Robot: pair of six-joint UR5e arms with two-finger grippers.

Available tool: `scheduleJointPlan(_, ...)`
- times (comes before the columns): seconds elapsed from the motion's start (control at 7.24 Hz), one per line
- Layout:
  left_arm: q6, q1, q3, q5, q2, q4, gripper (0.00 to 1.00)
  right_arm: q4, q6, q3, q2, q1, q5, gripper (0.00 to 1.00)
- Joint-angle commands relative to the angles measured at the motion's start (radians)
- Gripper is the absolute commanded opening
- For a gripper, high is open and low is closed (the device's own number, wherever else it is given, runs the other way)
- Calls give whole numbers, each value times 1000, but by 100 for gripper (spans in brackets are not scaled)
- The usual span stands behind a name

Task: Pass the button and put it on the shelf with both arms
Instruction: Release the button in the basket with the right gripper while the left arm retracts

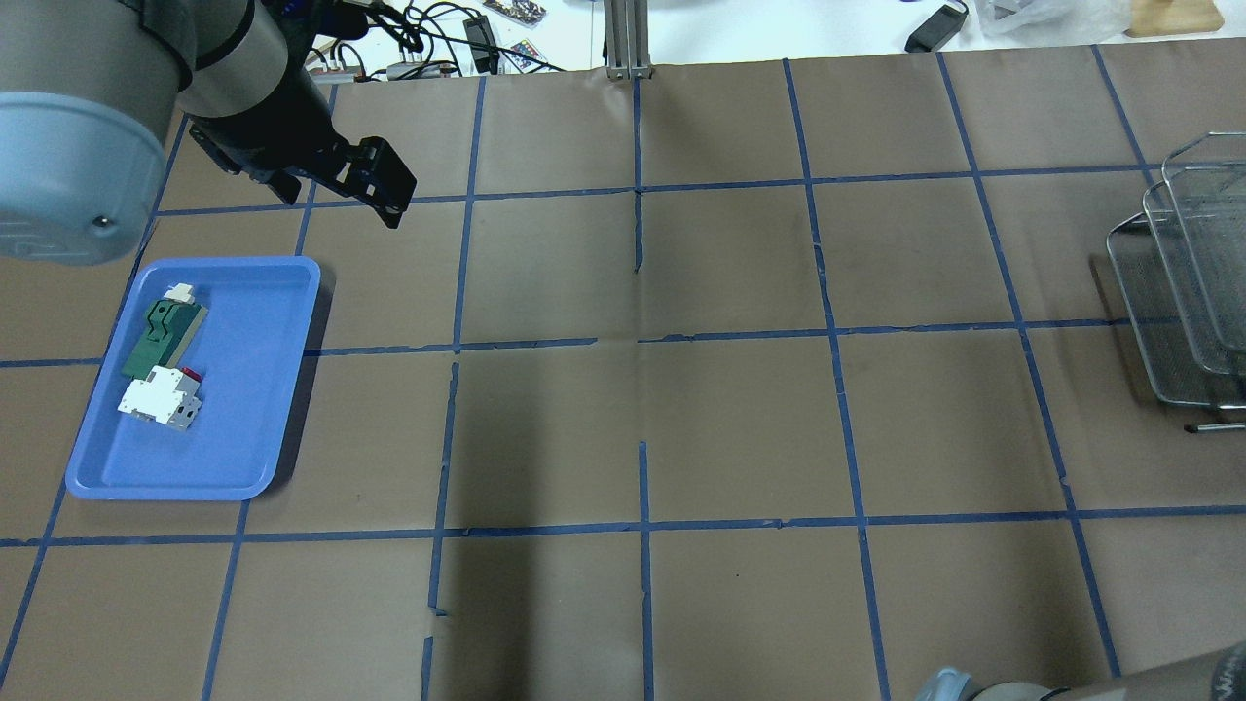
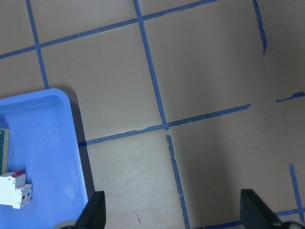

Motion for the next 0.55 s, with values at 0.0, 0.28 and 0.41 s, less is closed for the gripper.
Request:
scheduleJointPlan(0.0, -203, 0, 5, -75, -2, -24, 100, -10, -4, -2, 24, -2, 1, 10)
scheduleJointPlan(0.28, -201, -2, -12, -53, 20, -40, 100, -7, -5, 3, 30, -2, -1, 51)
scheduleJointPlan(0.41, -206, 0, -6, -47, 36, -96, 100, -1, -5, 3, 30, -2, -2, 78)
